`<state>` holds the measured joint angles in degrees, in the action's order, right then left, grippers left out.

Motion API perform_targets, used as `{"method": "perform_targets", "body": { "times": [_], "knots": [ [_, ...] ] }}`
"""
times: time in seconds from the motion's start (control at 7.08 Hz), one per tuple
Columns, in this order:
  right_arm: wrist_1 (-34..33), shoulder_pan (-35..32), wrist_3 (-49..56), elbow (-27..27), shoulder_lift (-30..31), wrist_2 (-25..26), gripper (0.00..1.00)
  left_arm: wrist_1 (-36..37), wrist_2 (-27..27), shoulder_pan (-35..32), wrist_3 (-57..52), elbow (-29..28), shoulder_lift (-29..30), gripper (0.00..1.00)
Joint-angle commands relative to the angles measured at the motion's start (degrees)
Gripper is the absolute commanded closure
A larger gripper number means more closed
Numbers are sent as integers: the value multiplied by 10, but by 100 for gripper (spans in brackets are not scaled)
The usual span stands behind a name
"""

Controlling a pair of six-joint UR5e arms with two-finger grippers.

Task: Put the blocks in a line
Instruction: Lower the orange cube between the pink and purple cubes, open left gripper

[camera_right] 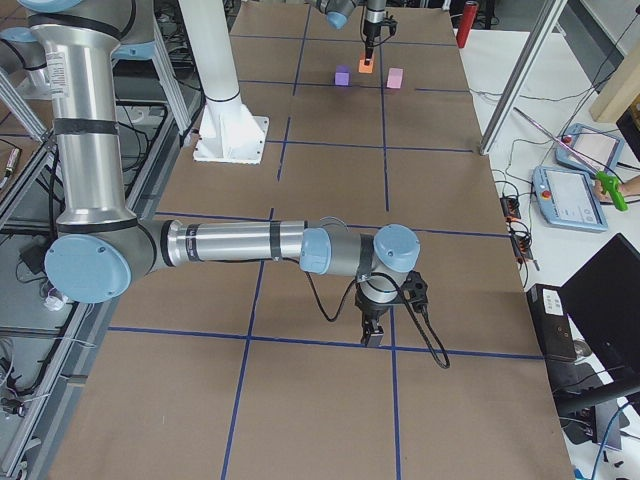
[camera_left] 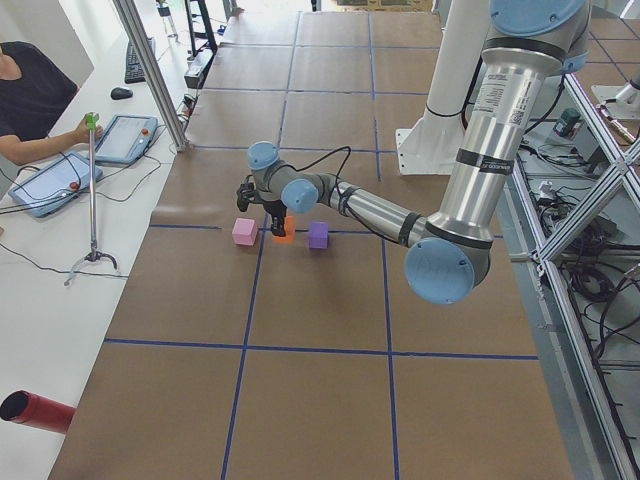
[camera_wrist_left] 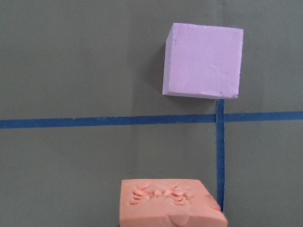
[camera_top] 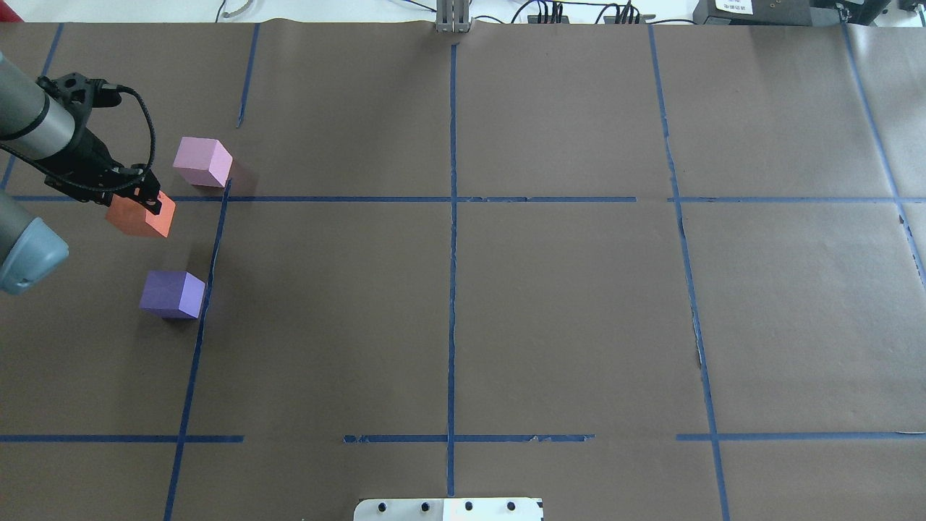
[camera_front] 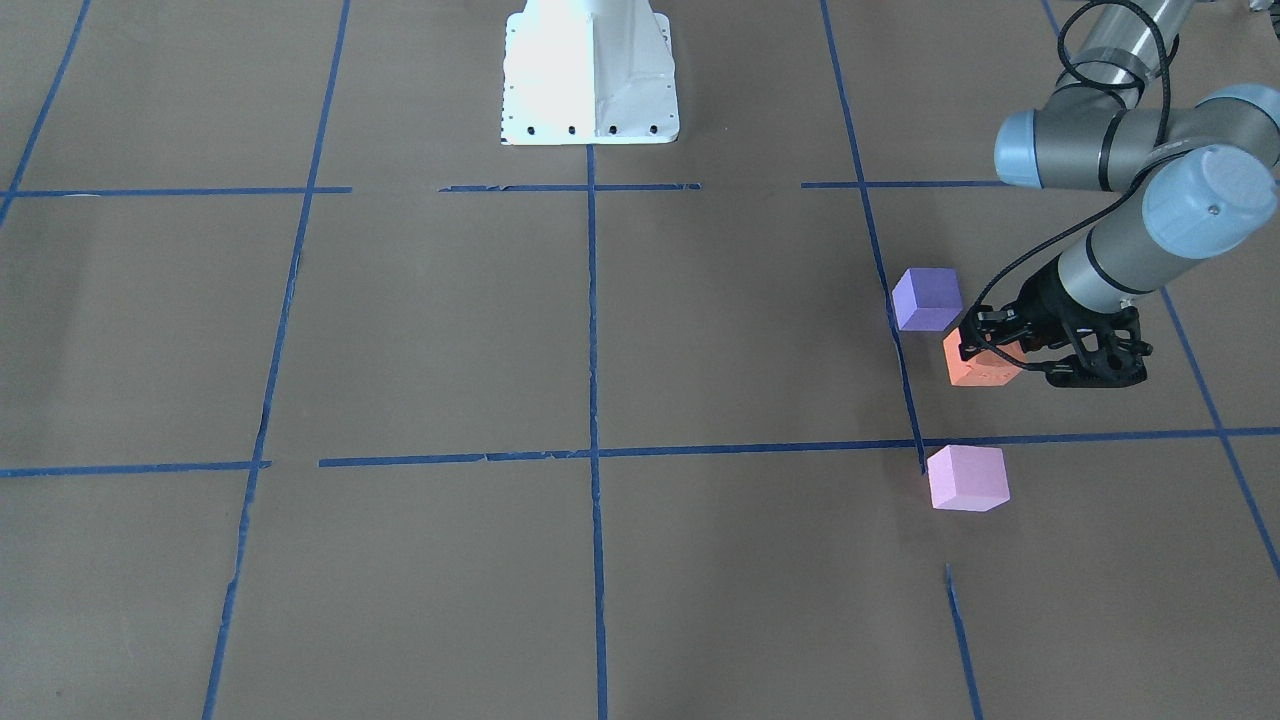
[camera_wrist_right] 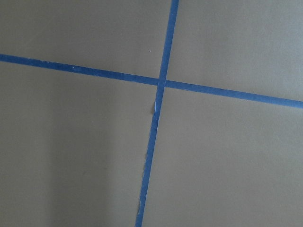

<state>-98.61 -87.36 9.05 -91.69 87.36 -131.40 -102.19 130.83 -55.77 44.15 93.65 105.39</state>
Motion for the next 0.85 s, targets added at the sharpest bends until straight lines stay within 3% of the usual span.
{"method": "perform_targets", "body": {
  "times": [0.0, 0.71],
  "knots": [
    [0, 0, 0, 0, 0, 0, 0, -17, 0, 21, 22, -20, 15, 100],
    [0, 0, 0, 0, 0, 0, 0, -59, 0, 28, 16, -63, 11, 98]
  ]
}}
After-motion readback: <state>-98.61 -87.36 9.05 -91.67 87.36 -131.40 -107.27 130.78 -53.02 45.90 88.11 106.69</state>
